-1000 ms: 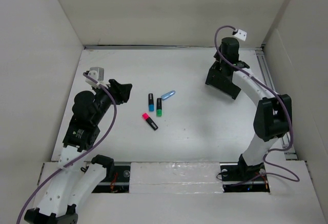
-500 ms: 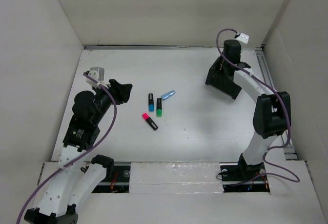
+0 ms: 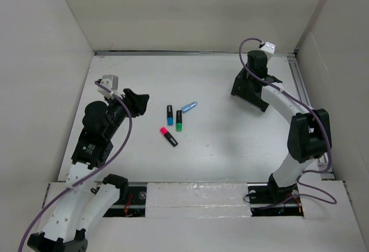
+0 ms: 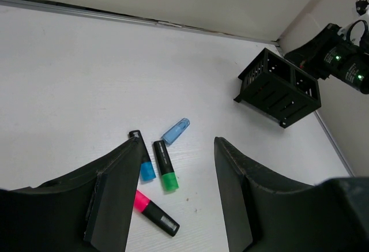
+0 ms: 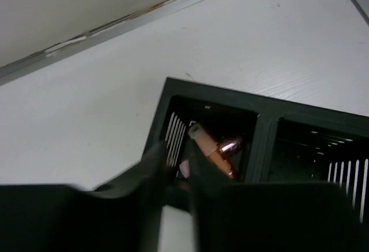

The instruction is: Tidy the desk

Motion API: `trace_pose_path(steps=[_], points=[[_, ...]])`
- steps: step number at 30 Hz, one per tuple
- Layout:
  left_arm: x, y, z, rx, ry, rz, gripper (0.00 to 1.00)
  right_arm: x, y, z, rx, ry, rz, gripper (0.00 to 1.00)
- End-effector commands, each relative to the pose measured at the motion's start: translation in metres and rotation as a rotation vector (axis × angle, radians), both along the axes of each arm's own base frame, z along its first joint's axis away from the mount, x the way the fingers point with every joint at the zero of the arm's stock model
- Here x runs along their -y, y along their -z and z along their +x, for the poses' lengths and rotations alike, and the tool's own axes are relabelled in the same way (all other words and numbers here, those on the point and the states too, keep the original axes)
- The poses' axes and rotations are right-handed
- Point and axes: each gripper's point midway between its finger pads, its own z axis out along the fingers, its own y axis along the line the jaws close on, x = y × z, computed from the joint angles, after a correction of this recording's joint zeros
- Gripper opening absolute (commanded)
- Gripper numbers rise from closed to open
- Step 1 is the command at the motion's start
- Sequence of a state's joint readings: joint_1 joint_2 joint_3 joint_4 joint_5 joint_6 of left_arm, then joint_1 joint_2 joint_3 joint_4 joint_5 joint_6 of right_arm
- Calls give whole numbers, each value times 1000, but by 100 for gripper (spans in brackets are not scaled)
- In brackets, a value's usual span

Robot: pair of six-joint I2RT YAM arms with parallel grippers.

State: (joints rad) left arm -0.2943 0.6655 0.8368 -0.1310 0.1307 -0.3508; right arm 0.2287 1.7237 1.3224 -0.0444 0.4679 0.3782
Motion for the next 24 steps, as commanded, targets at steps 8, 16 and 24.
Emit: trace_pose_path(steps=[8,16,24], points=[[-1,-9,4,42,-5,0,49,-204,35,-82,-30,-500,82,6],[0,-12,1,55,5,-7,49,-268,107,-117,-210,-645,9,74],[1,-14,-1,63,10,-11,49,-274,130,-106,-267,-612,-17,82]])
